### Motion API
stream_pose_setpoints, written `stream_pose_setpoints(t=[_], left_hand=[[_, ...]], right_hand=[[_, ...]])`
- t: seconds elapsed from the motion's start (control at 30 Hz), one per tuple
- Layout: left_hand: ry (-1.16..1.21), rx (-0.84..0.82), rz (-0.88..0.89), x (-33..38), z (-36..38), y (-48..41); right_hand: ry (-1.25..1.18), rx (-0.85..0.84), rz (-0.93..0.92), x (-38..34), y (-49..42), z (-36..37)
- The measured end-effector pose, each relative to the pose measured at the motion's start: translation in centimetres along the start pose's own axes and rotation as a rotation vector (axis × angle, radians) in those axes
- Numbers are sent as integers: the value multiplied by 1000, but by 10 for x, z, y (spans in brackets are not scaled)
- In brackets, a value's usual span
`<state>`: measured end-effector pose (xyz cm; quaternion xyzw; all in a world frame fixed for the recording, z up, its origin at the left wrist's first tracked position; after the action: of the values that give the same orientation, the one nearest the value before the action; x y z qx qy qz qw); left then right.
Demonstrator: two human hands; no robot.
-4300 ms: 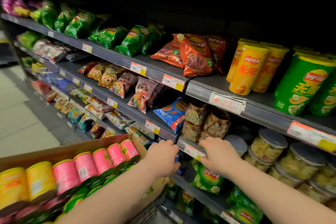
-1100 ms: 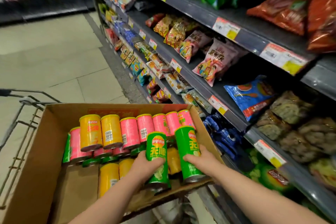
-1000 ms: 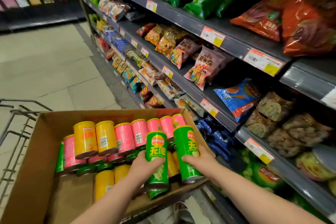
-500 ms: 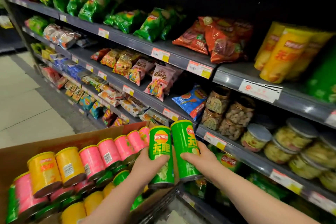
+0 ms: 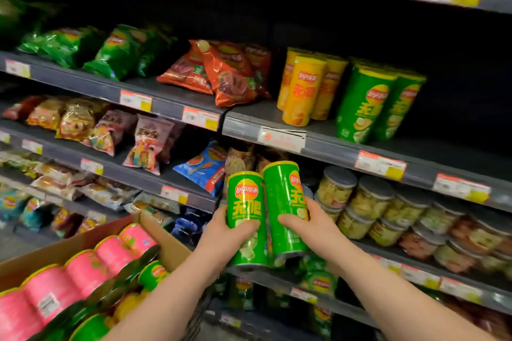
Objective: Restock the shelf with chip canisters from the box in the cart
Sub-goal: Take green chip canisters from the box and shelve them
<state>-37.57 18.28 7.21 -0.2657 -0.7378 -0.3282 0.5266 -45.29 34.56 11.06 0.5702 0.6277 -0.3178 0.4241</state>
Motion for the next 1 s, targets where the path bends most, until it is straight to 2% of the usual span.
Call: stream_pose_setpoints(t=[0.3,0.63,0.83,1.0], left_hand=[[2,-75,105,63,100,17],[42,3,186,115,155,28],[90,29,201,133,178,31],[96,91,188,142,189,35]], right_hand=[[-95,127,-45,11,-34,-107],[-167,391,-314,-31,-87,-228],[-111,426,-449,-54,-133,-256],[-16,382,-515,-58,-161,-252]])
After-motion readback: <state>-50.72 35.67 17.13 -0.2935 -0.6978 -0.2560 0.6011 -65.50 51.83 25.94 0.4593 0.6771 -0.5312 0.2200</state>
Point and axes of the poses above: each hand's wrist, its own y-axis away from the middle knuckle, its own z-axis out of the palm, x = y × z, the point moved 7 cm from there along -y, towards the middle knuckle, and after that the axes turned 14 degrees about x, right-handed, at the moved point
